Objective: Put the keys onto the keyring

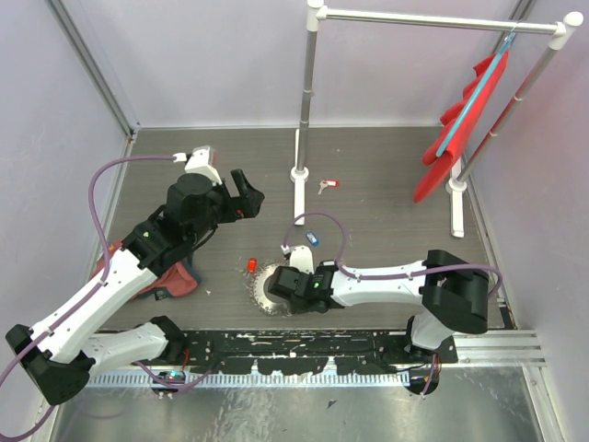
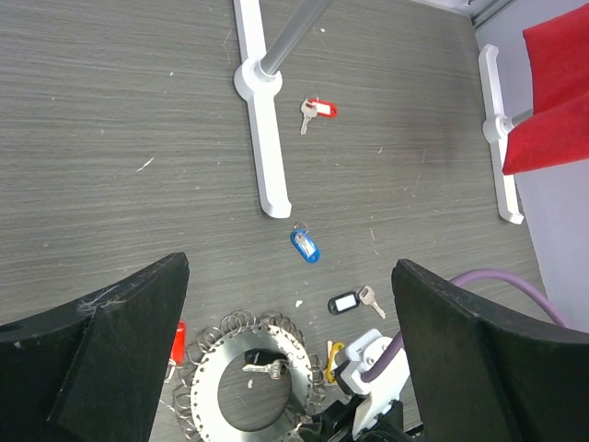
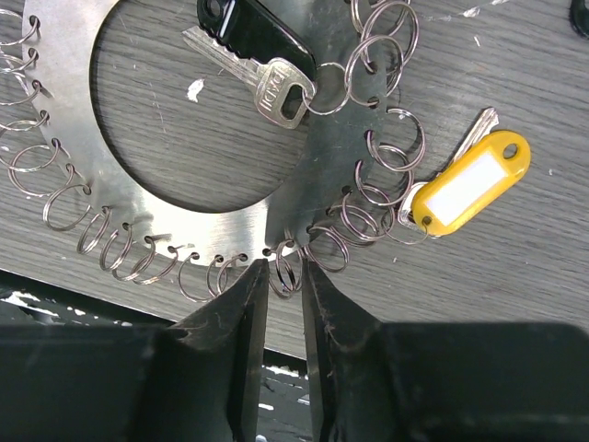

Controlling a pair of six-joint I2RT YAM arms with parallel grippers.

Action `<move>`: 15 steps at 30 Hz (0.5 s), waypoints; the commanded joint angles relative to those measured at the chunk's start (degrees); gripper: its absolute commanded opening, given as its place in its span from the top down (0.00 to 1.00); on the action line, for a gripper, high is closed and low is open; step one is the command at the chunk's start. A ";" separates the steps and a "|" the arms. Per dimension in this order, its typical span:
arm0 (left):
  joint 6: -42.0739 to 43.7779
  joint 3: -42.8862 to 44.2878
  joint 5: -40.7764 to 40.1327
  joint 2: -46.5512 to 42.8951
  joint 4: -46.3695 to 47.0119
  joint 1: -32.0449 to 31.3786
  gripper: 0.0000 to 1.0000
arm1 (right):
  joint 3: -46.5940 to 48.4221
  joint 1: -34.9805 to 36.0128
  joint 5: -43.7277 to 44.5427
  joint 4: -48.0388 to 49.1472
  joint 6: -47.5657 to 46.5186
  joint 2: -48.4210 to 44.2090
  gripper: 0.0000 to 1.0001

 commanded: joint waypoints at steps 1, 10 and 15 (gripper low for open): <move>0.59 -0.59 0.60 -0.07 1.54 0.22 0.02 | 1.98 0.22 1.69 0.38 0.50 -0.80 0.72; 0.68 -0.76 1.17 0.18 1.92 0.22 0.02 | 0.91 0.28 3.87 -0.64 1.85 -3.65 0.67; 0.55 -1.02 1.77 0.56 2.44 0.18 0.02 | 0.99 0.03 3.10 -0.65 0.69 -3.90 0.74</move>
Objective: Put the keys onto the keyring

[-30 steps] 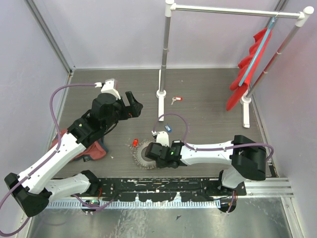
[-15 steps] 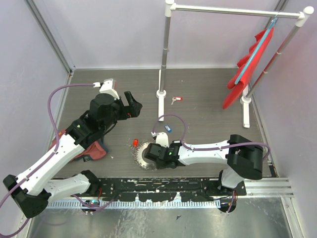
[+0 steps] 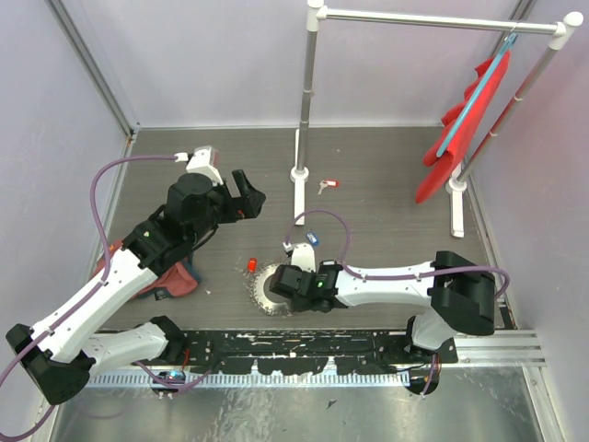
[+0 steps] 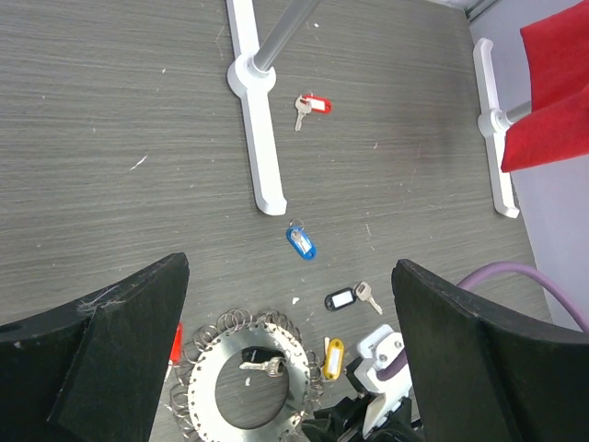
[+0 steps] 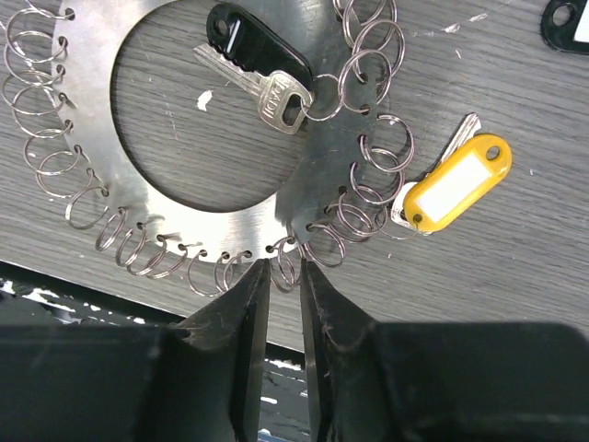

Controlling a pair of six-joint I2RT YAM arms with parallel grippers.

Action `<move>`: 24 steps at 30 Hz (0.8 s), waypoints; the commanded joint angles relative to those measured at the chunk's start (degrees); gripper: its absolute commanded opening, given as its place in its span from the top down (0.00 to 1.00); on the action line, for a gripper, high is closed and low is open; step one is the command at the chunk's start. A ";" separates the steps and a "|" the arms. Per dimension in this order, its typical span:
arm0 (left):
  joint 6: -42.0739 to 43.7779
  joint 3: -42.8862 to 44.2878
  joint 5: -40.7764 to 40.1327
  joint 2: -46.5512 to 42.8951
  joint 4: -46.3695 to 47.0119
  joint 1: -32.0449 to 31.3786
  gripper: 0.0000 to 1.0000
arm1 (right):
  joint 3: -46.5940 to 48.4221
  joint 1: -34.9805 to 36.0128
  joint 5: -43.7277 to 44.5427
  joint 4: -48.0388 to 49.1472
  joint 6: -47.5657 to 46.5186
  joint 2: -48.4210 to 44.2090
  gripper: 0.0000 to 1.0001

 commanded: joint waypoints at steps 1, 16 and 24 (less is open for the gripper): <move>0.34 -1.04 0.94 0.37 2.31 0.20 0.02 | 1.15 0.01 1.68 0.13 0.31 -1.71 0.74; 0.77 -1.02 1.29 0.27 2.40 0.17 0.02 | 1.49 -0.35 -0.79 1.67 -0.93 1.49 0.71; 1.13 -1.11 1.19 0.10 2.38 0.17 0.02 | 1.54 -0.35 0.48 1.69 -0.97 0.15 0.84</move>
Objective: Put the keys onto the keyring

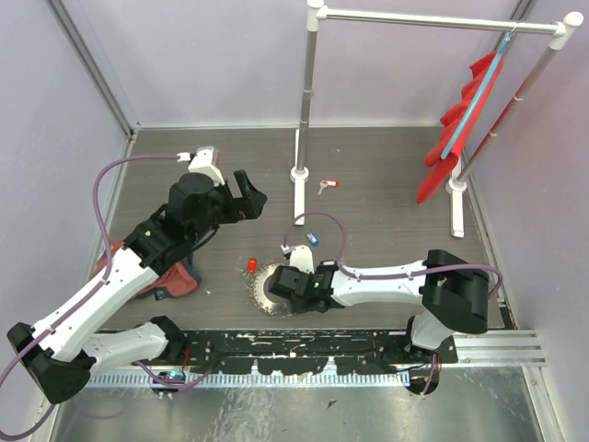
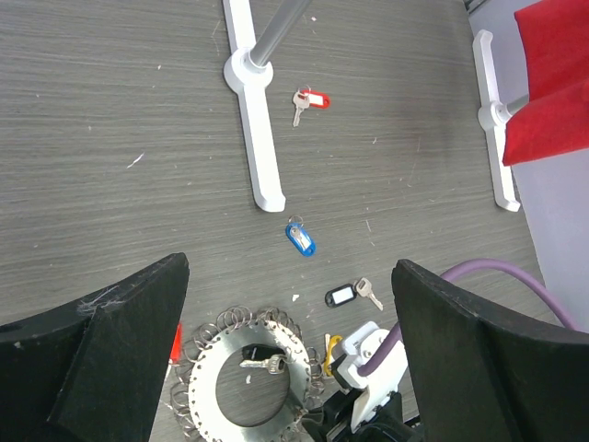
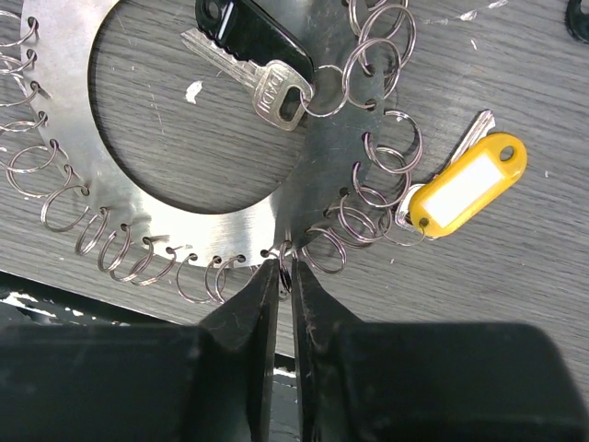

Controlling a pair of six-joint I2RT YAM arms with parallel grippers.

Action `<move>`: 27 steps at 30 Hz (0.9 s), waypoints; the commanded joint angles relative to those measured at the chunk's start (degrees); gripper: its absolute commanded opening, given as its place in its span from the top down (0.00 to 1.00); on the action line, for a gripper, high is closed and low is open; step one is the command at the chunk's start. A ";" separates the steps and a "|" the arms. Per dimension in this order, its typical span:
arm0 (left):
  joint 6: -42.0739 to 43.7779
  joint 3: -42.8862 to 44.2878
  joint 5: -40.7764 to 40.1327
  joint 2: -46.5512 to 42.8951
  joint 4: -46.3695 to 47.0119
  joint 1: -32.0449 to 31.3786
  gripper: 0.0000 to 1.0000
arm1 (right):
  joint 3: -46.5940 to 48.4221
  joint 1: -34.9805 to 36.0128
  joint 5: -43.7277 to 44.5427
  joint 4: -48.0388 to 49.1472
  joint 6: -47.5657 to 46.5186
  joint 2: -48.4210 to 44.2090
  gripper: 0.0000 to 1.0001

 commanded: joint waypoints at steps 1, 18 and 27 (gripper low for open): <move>0.71 -1.09 0.36 -0.18 2.28 0.24 0.02 | 1.46 -0.15 1.75 1.13 -0.01 -1.80 0.85; 1.59 -1.79 1.37 -0.13 2.38 0.22 0.02 | 0.99 -0.16 4.01 2.61 -1.34 -6.74 0.97; 6.22 -5.15 3.14 -1.33 1.58 0.21 0.02 | 1.63 -0.16 2.55 1.96 -2.87 -4.52 0.94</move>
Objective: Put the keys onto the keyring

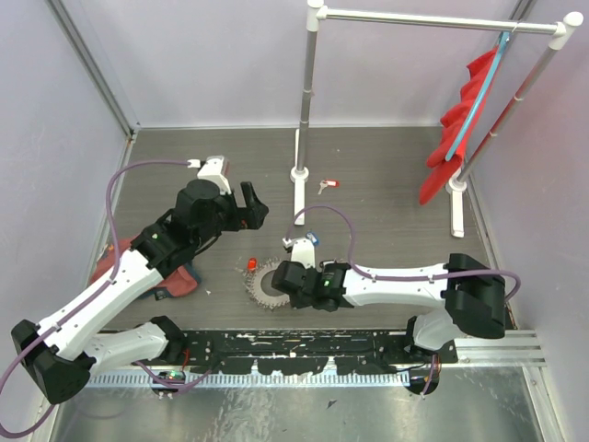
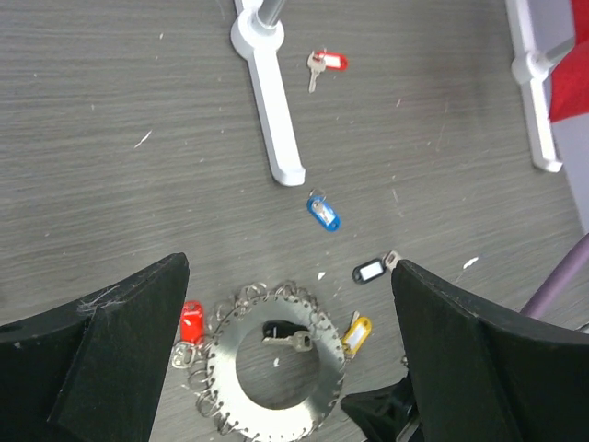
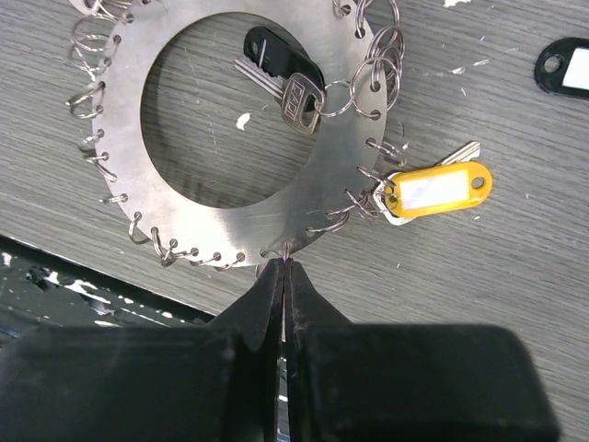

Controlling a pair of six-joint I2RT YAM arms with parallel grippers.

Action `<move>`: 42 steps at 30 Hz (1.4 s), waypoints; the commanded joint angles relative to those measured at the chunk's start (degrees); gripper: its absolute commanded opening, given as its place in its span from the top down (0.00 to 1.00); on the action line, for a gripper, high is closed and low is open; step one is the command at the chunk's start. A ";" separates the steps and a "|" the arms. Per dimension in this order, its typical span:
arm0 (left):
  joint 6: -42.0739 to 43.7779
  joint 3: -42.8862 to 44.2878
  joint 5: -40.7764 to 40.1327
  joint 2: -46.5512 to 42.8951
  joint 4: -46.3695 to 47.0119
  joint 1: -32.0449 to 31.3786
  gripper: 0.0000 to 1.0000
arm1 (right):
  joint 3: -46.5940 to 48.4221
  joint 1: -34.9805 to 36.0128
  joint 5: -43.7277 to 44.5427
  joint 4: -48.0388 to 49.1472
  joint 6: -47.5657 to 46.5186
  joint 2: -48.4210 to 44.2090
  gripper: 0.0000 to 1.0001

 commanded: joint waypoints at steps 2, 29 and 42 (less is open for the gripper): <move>3.31 -1.76 1.53 -1.18 -0.04 0.18 0.02 | 2.45 -0.15 -0.57 0.27 -1.87 4.02 0.91; 4.44 -3.17 4.92 1.13 -0.89 0.24 0.02 | -10.28 2.15 -2.07 8.49 -18.14 -10.65 0.64; 5.17 -2.91 4.96 1.49 -1.51 0.19 0.02 | -20.07 10.05 8.28 27.10 -34.58 -10.02 0.77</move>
